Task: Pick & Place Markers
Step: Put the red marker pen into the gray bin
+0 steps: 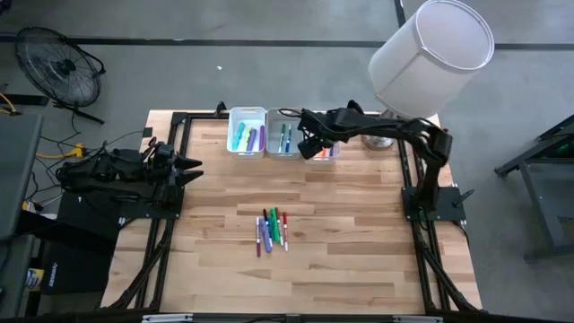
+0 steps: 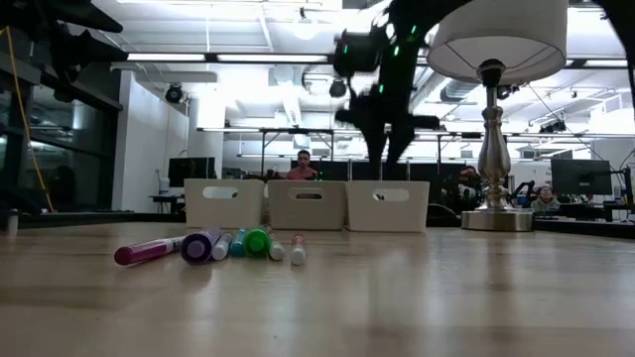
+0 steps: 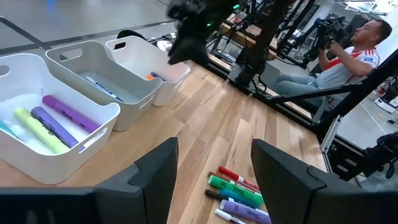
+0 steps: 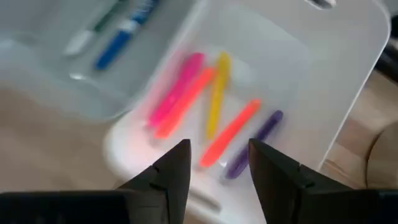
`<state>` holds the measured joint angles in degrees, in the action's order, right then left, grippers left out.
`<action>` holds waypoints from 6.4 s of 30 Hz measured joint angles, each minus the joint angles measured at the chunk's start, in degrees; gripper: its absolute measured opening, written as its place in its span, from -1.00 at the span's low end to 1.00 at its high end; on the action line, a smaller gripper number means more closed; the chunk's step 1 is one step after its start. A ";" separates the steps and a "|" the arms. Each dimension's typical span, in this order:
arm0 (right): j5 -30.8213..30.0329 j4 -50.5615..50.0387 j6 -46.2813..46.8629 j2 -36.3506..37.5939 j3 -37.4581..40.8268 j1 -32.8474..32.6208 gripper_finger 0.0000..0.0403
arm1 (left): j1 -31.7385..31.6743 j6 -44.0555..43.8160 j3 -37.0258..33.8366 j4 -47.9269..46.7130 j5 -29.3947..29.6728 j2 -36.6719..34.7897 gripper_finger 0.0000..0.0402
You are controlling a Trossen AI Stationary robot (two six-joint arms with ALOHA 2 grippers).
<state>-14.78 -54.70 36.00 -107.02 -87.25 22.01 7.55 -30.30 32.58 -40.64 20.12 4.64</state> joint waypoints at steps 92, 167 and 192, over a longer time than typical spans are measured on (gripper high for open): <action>11.48 -7.60 45.42 -30.36 -29.04 -33.84 -0.26 | -0.01 -0.04 0.00 0.04 0.06 -0.01 0.00; 12.26 -7.84 25.58 -31.08 -23.23 -38.72 -0.70 | -0.02 -0.04 0.02 0.04 0.04 -0.01 0.00; 5.09 -15.45 21.32 -21.21 -22.92 -39.44 -0.91 | -0.02 -0.04 0.02 0.04 0.05 0.00 0.00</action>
<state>-9.70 -70.16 57.32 -128.23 -110.17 -17.44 7.53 -30.34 32.60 -40.60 20.17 4.63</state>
